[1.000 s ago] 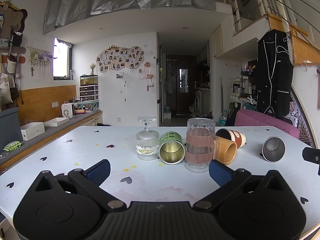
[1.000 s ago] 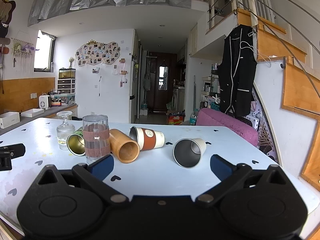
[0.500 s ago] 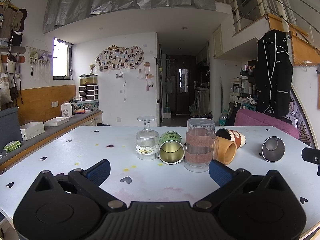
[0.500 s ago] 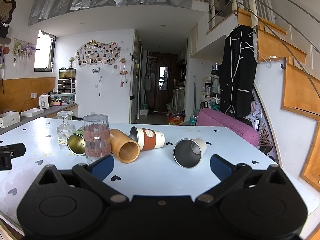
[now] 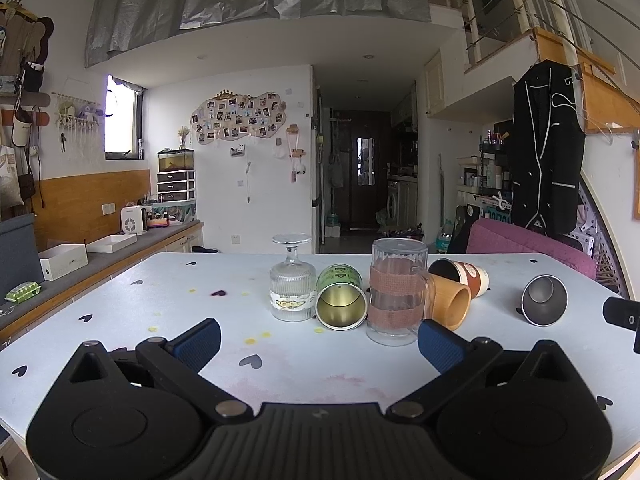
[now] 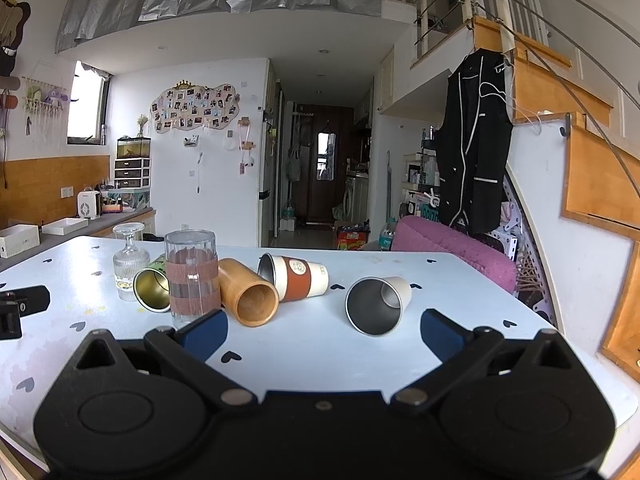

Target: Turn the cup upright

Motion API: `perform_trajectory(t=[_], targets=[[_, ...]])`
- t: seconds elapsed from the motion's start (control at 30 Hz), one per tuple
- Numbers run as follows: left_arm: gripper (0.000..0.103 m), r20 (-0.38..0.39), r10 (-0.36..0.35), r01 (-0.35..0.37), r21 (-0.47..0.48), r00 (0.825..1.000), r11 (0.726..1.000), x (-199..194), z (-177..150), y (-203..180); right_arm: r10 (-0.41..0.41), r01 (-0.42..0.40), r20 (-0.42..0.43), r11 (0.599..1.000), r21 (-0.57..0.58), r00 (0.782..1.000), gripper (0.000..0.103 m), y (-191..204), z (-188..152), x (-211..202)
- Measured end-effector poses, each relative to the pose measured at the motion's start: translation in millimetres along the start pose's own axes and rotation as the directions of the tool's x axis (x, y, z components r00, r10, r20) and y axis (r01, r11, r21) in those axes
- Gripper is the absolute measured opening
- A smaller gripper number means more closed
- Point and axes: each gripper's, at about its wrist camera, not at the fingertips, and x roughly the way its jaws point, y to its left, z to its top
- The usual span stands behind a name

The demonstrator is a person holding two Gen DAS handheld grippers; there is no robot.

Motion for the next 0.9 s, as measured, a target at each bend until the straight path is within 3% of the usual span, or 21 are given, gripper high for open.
perform_trajectory(t=[0.4,0.57,0.7,0.9], targets=[[0.103,-0.009,-0.015,0.015,0.0,1.0,1.0,1,-1,1,0.0,0.0,-0.002,1.0,-0.002,1.0,0.103,-1,-1,0],[0.103,-0.057,-0.074,0.071,-0.047,0.996,0.996,18,-7,0,0.001,-0.001,-0.002,1.0,-0.002,1.0,0.103,0,-1,0],[0.101,-0.074,-0.099,0.099,-0.017,0.992,0.995,41,-11,-14,0.006,-0.006,-0.009,1.0,0.003,1.0,0.103,-1,-3,1],[0.095,-0.019,-0.189,0.188,-0.029,0.982,0.982,71,-2,-31,0.007,-0.007,-0.012,1.0,0.012,1.0,0.103,-6,-7,1]])
